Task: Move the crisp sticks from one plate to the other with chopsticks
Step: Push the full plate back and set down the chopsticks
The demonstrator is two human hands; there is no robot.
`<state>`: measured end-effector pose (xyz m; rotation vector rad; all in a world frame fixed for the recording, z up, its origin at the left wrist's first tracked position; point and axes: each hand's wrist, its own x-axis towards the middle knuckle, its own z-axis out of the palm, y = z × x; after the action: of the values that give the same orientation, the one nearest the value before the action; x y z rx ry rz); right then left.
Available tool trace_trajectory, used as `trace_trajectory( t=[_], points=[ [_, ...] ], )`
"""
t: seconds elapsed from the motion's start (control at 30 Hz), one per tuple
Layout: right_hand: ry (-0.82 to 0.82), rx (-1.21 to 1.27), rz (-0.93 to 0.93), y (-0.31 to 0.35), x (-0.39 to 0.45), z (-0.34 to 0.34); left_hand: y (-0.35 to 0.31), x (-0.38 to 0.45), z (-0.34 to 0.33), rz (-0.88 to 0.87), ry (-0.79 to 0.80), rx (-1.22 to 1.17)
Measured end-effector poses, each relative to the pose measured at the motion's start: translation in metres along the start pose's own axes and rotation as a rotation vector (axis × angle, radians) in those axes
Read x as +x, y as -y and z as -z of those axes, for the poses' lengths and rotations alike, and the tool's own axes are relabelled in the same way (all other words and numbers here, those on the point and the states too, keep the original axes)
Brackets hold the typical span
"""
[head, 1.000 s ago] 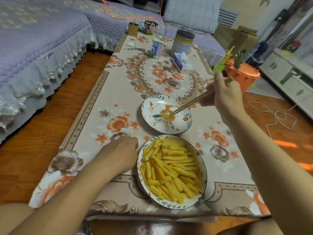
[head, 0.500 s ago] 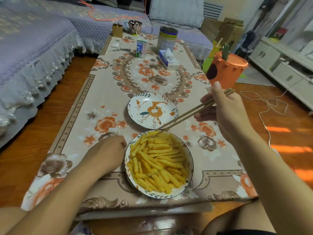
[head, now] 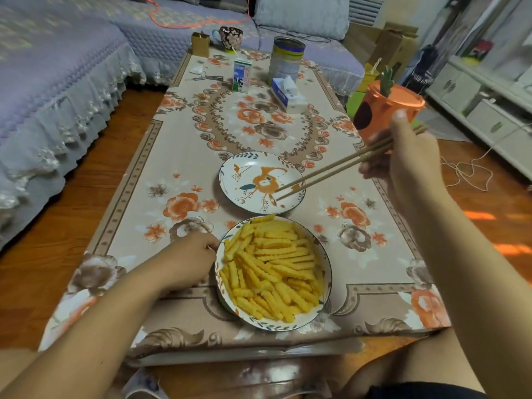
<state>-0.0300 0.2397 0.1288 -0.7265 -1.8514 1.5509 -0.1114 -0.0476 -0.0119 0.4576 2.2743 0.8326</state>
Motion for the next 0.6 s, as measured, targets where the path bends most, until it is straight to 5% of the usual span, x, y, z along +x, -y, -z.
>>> trace_trajectory(
  t=[0.17,0.27,0.43,0.6],
  points=[
    [-0.264,0.034,-0.113,0.003,0.031,0.013,0.007,-0.002,-0.003,0.083,0.108,-0.217],
    [-0.133,0.041,-0.301,0.004,0.051,0.013,0.004,-0.005,-0.007,0.081,0.131,-0.314],
    [0.324,-0.674,-0.546,-0.056,0.065,-0.018,-0.001,-0.012,-0.010,0.077,0.163,-0.340],
    [0.465,-0.573,-0.676,-0.099,0.062,-0.055,-0.002,-0.015,-0.012,0.079,0.224,-0.377]
  ],
)
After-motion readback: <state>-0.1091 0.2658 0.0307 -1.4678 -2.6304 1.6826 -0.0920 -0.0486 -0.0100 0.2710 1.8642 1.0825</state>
